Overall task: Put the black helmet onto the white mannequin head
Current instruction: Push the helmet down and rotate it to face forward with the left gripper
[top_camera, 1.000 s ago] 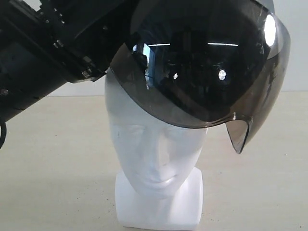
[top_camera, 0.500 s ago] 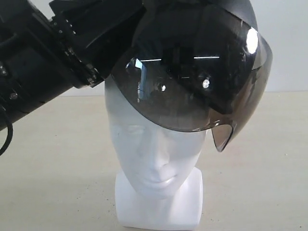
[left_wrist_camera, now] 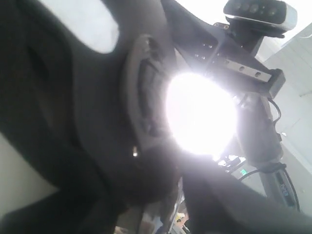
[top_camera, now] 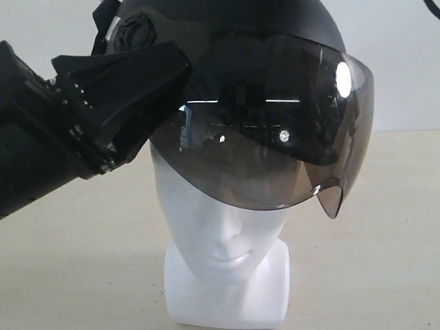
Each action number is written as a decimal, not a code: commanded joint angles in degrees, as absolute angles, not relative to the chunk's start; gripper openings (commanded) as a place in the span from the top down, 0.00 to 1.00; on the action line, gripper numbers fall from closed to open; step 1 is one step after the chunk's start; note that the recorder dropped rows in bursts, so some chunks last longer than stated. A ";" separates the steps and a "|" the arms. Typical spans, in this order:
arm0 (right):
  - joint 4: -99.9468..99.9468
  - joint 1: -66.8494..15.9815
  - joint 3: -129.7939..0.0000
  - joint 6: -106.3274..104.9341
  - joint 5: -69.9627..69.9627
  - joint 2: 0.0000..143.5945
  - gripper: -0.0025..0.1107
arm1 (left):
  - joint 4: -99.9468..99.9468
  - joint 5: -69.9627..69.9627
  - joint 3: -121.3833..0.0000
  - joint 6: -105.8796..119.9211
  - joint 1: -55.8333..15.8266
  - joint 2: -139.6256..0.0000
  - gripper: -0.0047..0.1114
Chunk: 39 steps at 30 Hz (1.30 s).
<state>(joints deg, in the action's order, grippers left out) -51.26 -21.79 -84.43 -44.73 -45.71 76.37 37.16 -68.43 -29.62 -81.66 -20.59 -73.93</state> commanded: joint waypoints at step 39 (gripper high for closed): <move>-34.88 -28.57 -83.96 -29.91 -52.30 76.67 0.98 | 49.44 -69.96 -20.61 -78.84 -19.64 -70.38 0.92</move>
<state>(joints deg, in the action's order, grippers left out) -37.24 -28.48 -84.43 -30.29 -48.53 76.26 44.44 -68.06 -21.54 -80.68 -19.46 -71.53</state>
